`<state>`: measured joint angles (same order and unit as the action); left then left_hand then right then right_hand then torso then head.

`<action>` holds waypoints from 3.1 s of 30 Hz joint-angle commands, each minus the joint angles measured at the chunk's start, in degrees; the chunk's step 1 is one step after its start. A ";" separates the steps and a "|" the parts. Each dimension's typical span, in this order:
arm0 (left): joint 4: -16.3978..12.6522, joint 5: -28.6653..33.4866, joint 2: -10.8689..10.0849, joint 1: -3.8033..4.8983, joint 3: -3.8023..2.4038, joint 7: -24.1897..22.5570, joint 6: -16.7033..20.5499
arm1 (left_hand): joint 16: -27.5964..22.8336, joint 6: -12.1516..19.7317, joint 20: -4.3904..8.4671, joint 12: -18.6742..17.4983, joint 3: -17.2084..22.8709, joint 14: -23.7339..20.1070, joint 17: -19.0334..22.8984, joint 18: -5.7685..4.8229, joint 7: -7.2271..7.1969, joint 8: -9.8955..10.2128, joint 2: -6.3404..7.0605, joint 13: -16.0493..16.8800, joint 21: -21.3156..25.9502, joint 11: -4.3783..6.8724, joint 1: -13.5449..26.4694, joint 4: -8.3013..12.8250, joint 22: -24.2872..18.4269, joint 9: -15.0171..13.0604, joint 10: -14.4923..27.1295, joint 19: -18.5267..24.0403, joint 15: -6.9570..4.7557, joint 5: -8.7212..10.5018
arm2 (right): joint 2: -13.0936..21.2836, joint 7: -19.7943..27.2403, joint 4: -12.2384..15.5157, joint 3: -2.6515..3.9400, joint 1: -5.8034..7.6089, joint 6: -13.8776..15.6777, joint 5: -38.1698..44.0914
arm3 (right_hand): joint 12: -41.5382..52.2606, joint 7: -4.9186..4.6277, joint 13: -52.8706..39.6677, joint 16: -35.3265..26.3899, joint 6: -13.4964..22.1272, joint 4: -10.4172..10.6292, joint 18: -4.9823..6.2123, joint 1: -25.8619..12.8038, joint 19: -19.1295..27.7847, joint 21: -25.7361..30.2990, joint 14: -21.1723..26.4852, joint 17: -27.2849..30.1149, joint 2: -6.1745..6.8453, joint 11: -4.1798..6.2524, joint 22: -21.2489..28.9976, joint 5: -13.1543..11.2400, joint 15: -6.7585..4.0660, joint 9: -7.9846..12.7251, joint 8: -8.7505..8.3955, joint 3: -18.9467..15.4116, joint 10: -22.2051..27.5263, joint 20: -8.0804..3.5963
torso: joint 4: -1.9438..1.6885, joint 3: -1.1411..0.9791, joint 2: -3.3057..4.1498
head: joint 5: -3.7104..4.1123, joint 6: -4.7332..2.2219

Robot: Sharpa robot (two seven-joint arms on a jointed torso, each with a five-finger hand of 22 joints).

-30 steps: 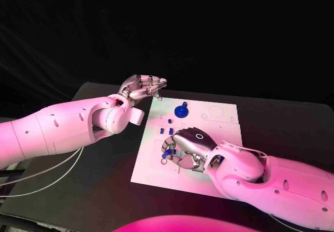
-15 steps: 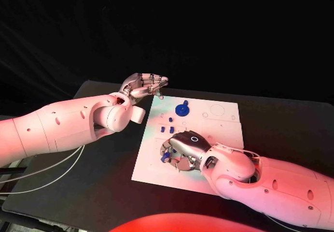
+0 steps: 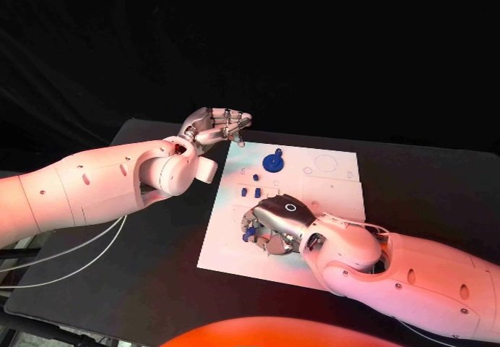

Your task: Assemble the parts on the task board

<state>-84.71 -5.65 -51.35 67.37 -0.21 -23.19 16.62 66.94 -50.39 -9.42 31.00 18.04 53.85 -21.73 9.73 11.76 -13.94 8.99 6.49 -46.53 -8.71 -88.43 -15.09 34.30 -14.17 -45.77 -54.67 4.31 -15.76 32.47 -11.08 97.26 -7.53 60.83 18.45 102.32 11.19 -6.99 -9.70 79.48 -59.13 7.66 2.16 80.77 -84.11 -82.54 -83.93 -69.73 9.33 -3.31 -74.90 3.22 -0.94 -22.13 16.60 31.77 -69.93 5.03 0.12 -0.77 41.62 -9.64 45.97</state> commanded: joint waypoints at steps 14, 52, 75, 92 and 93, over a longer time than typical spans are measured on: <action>-0.08 0.24 -0.03 0.04 -0.03 -0.12 -1.00 | -0.22 0.18 -0.04 0.36 0.63 -0.37 0.12 0.79 0.09 -0.38 0.54 -0.09 0.25 0.06 0.03 -0.01 -0.03 0.00 0.50 0.26 0.11 -0.21 | 0.82 -2.33 1.36 -0.07 -0.18 -2.22 3.73 | -0.26 -0.17 -0.05 0.25 -0.19 -0.30 -0.63 0.15 -3.41 0.04 -2.26 -0.03 -0.09 0.07 -12.95 0.35 -0.26 -0.36 0.41 0.27 -0.15 -0.37 | 0.03 0.03 0.00 | -0.28 0.12; -0.04 0.24 -0.08 0.04 -0.03 0.01 -1.04 | -0.23 0.22 -0.05 0.38 0.77 -0.40 0.16 0.78 0.10 -0.45 0.60 -0.11 0.25 0.04 0.12 0.02 -0.02 0.00 0.62 0.28 0.13 -0.19 | 0.38 -2.45 1.77 -0.08 -0.24 1.53 3.17 | -0.96 -0.81 -1.72 0.39 6.78 1.21 -0.67 -6.62 -3.55 -0.20 -2.16 0.24 4.32 -0.19 -13.11 2.33 0.01 0.60 -5.08 -2.39 -0.22 0.01 | 0.09 0.00 -0.02 | -0.08 0.03; -0.04 0.24 -0.06 0.04 -0.03 0.12 -1.11 | -0.23 0.22 -0.06 0.42 0.94 -0.45 0.19 0.78 0.09 -0.53 0.64 -0.13 0.26 0.03 0.16 0.06 -0.01 -0.01 0.72 0.31 0.14 -0.18 | -1.34 -2.40 0.79 -0.08 -0.29 1.18 1.28 | 53.98 0.58 -55.93 4.41 2.64 3.42 -1.72 -6.22 -5.22 -5.37 -3.54 -6.04 2.59 1.55 -14.52 2.65 -1.40 -0.64 -6.82 -10.13 -4.41 -1.36 | 0.03 0.09 -0.03 | 0.08 0.02; -0.06 0.24 -0.10 0.04 -0.03 0.21 -1.04 | -0.23 0.22 -0.06 0.43 1.01 -0.46 0.21 0.78 0.09 -0.56 0.65 -0.14 0.26 0.03 0.19 0.08 0.00 -0.01 0.76 0.33 0.15 -0.18 | -1.79 -2.43 0.21 -0.08 -0.29 0.49 1.20 | 64.91 1.58 -66.14 5.81 -0.35 3.83 -2.16 -5.49 -5.89 -7.46 -4.00 -8.62 0.29 2.28 -15.10 2.86 -1.91 -1.40 -5.29 -9.33 -9.16 -1.71 | 0.04 0.03 -0.03 | 0.06 0.02; -0.06 0.24 -0.11 0.04 -0.03 0.21 -1.03 | -0.23 0.23 -0.07 0.43 1.06 -0.49 0.22 0.77 0.09 -0.59 0.67 -0.15 0.27 0.02 0.21 0.10 0.00 -0.01 0.83 0.34 0.16 -0.18 | -1.76 -2.45 0.21 -0.08 -0.29 0.44 1.22 | 64.96 1.63 -66.20 5.84 -0.47 3.82 -2.16 -5.45 -5.89 -7.46 -4.01 -8.68 0.20 2.32 -15.10 2.86 -1.95 -1.44 -5.20 -9.26 -9.17 -1.74 | 0.04 0.04 -0.05 | 0.09 0.03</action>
<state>-84.66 -5.65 -51.50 67.37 -0.21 -22.70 16.40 66.94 -50.39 -9.42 31.25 18.76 53.63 -21.57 9.73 11.76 -14.22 9.22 6.41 -46.53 -8.71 -88.20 -15.01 34.30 -14.17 -45.36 -54.67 4.53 -15.76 30.72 -13.50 97.46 -7.60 60.60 19.93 103.30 75.99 -5.22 -74.96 85.15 -59.29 11.53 0.37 75.34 -84.01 -89.75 -83.98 -74.94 10.01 -1.02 -74.94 5.77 -2.54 -23.56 11.29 22.23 -78.95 3.69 0.15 -0.73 41.57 -9.60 45.98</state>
